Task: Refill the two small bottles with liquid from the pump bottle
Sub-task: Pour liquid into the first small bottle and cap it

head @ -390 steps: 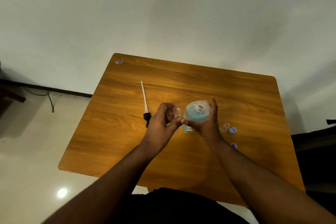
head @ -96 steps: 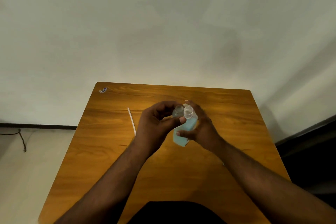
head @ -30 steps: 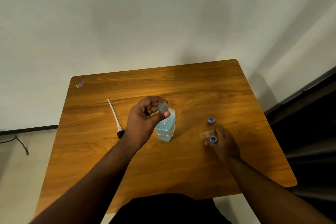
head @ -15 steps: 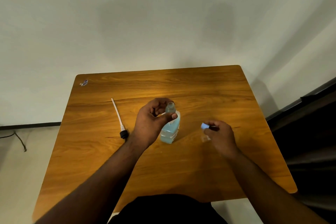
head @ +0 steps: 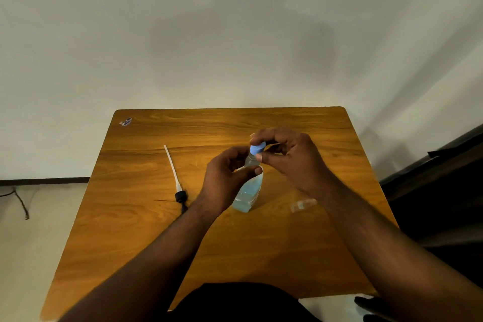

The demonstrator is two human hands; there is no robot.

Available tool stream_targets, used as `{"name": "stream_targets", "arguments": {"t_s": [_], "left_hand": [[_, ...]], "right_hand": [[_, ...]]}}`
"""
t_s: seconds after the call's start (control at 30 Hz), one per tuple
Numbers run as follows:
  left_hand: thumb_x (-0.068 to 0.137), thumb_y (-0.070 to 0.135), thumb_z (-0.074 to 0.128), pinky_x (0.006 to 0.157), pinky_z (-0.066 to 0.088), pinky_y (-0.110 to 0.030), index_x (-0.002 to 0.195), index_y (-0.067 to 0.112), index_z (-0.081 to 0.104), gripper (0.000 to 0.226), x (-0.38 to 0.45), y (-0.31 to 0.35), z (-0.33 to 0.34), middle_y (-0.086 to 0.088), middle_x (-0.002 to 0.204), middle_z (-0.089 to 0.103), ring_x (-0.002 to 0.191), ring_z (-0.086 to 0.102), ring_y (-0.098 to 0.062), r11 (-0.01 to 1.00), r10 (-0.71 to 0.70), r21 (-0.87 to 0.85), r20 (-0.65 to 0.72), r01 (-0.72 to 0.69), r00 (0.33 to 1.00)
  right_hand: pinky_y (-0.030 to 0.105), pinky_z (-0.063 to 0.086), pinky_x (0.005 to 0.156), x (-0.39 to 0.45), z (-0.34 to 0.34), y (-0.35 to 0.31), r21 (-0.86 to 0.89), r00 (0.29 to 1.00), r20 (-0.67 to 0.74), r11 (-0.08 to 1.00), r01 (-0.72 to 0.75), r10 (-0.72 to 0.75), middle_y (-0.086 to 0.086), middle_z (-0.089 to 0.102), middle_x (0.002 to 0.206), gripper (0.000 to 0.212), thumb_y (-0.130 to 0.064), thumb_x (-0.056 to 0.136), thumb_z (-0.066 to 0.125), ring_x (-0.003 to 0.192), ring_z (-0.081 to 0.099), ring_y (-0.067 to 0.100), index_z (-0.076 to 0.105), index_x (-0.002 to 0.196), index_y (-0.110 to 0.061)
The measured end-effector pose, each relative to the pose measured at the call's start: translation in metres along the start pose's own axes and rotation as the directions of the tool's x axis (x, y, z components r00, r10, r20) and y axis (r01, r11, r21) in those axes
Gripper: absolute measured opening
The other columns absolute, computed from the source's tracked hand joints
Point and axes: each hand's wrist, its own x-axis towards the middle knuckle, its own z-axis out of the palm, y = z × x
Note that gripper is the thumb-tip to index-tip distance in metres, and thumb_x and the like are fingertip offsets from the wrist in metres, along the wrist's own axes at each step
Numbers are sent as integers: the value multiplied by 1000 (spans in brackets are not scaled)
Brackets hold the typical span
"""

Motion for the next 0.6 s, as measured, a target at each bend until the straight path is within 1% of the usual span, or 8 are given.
{"name": "stream_targets", "arguments": {"t_s": [0.07,0.17,0.3,0.43,0.5,0.53,0.57,0.6], "left_hand": [[78,7,79,90,56,-29,115,14,68,40,1,-1,-1,3,106,73,100,69,-10,1000,9,4,2,-9,1000],[77,8,79,92,56,-34,116,13,68,40,1,-4,-2,2,107,73,101,69,-11,1000,0,10,8,0,1000],[77,7,79,91,57,-37,114,12,68,38,1,-6,-1,0,106,74,101,69,-13,1000,27,16,2,-27,1000],[78,6,78,92,57,-36,114,6,68,38,1,-8,-2,-2,107,73,102,69,-12,998,54,26,4,-54,999],[78,7,78,91,56,-33,113,11,69,37,1,-6,-1,2,107,73,102,69,-10,998,47,29,15,-47,999],[78,6,78,90,56,-31,112,15,69,37,1,-5,-1,5,105,73,101,68,-8,999,44,31,21,-44,999],[78,6,78,88,56,-27,111,18,69,36,1,-4,-1,7,103,73,98,68,-6,998,45,33,25,-46,999],[78,5,77,84,56,-22,109,21,69,35,1,-5,-1,9,100,73,95,68,-3,998,51,38,29,-52,998]], "right_hand": [[16,53,82,4,0,0,-153,998,46,986,59,-53,-8,67,108,31,1,79,71,100,62,5,70,102,-20],[16,52,80,10,-2,-4,-293,986,133,946,136,-101,-3,68,104,28,0,80,70,95,61,5,70,103,-15],[24,54,77,17,-4,-6,-367,966,230,908,200,-120,-6,65,98,26,0,78,71,90,60,7,69,99,-16],[28,54,77,20,0,-6,-429,942,311,866,256,-124,2,69,102,28,-1,79,70,91,61,11,69,105,-13],[29,52,74,21,-1,-7,-482,950,299,845,233,-91,2,68,99,23,-11,80,72,89,60,13,70,103,-13],[28,49,70,21,-1,-9,-536,956,285,817,213,-63,1,66,94,20,-21,80,73,85,60,14,70,98,-13],[26,44,65,22,0,-12,-624,963,267,756,196,-29,0,64,88,25,-36,80,72,82,59,15,67,92,-14],[26,40,62,23,2,-14,-717,969,247,673,182,2,-1,62,84,37,-52,78,67,79,58,15,64,88,-16]]}}
